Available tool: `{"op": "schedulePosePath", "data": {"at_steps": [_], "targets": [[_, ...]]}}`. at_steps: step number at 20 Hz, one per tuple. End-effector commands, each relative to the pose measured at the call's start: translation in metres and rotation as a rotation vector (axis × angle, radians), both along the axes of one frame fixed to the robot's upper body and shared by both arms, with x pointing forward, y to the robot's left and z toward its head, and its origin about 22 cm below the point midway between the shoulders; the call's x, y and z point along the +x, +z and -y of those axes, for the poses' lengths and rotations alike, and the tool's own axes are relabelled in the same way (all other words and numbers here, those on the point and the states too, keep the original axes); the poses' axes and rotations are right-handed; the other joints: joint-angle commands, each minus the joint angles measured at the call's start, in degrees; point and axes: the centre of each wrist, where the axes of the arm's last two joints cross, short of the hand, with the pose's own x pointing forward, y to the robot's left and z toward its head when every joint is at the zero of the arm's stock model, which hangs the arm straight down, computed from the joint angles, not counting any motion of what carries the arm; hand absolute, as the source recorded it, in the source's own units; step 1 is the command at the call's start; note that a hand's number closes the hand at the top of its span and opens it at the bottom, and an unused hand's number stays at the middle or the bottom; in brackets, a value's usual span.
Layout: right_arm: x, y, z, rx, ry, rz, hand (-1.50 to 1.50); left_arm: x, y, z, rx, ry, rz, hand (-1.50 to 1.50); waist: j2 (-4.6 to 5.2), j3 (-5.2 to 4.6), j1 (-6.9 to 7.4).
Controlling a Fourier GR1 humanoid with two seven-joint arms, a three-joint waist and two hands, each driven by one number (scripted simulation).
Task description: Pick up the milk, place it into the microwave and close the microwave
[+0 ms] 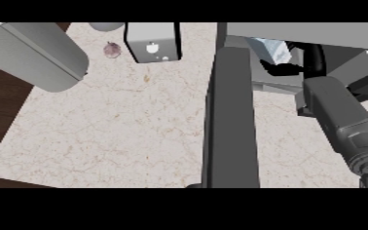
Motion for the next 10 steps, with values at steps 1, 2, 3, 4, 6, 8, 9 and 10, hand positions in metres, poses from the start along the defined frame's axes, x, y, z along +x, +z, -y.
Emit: {"op": "schedulePosePath", "data": {"at_steps": [1,2,3,4,6,8,9,10], "targets": [[0.004,0.008,0.002,-0.037,-0.031,0.001,1.50,0.009,0.005,-0.001,0.018,-0.003,0.019,-1.50,0.81,0.09,0.92],[0.003,0.014,0.015,-0.039,-0.075,0.010,1.50,0.007,0.004,0.000,0.015,-0.014,0.019,-1.50,0.77,0.09,1.27],[0.004,0.013,0.010,-0.021,-0.068,0.009,1.50,0.010,0.006,-0.001,0.017,-0.010,0.018,-1.50,0.79,0.13,0.99],[0.008,0.018,0.006,-0.019,-0.085,0.019,1.50,0.011,0.008,0.000,0.020,-0.026,0.014,-1.50,0.87,0.16,1.45],[0.008,0.025,0.017,-0.020,-0.102,0.033,1.50,0.012,0.008,0.002,0.023,-0.035,0.029,-1.50,1.27,0.20,1.99],[0.003,0.015,0.018,-0.034,-0.117,0.019,1.50,0.013,0.007,-0.002,0.023,-0.031,0.025,-1.50,1.29,0.18,2.26],[0.004,0.021,0.024,-0.031,-0.122,0.043,1.50,0.011,0.003,0.001,0.014,-0.034,0.018,-1.50,1.41,0.23,2.49],[0.005,0.019,0.017,-0.036,-0.106,0.026,1.50,0.015,0.010,0.005,0.023,-0.038,0.033,-1.50,1.52,0.32,2.32]]}}
